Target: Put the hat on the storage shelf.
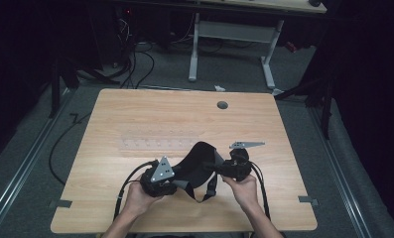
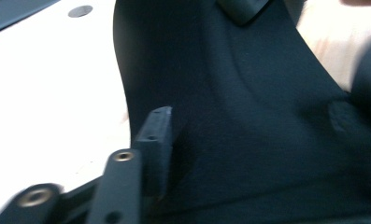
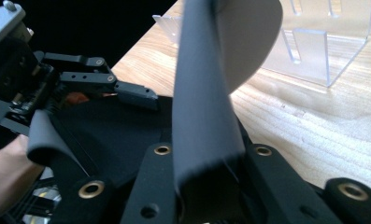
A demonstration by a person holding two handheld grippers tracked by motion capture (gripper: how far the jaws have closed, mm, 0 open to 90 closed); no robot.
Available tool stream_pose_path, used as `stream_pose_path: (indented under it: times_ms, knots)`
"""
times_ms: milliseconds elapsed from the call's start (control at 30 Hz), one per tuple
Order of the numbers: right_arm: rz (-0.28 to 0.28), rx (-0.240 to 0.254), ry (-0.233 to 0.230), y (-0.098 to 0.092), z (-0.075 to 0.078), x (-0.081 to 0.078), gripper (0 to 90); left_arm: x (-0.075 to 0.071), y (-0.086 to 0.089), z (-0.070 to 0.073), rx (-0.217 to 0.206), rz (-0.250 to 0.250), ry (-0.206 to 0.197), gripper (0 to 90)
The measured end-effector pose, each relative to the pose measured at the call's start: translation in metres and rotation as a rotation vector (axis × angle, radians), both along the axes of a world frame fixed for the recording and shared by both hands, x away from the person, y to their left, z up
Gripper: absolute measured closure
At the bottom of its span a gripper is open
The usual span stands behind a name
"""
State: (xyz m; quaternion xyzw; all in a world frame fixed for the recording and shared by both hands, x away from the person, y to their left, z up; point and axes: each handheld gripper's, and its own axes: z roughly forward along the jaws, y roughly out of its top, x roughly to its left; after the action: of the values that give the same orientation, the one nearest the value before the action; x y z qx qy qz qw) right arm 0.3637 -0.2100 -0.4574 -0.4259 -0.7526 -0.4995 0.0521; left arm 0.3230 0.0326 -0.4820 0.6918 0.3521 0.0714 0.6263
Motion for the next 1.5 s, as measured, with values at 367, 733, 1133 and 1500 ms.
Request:
stream_pose_path:
  times_ms: [367, 733, 1133, 1500]
  knots:
    - [-0.020, -0.012, -0.020, 0.001, -0.002, 0.000, 69.9, -0.008, 0.005, 0.006, -0.035, -0.105, 0.009, 83.4]
    - [-0.055, 0.061, -0.066, -0.017, -0.002, -0.003, 53.3, -0.009, 0.014, 0.009, -0.071, -0.101, 0.052, 85.8]
    - [-0.173, -0.121, -0.106, -0.046, -0.023, -0.013, 48.6, -0.007, 0.027, 0.022, -0.145, -0.092, 0.088, 85.9]
    - [-0.367, -0.394, -0.160, -0.068, -0.054, -0.009, 44.5, -0.004, 0.041, 0.031, -0.205, -0.047, 0.115, 85.9]
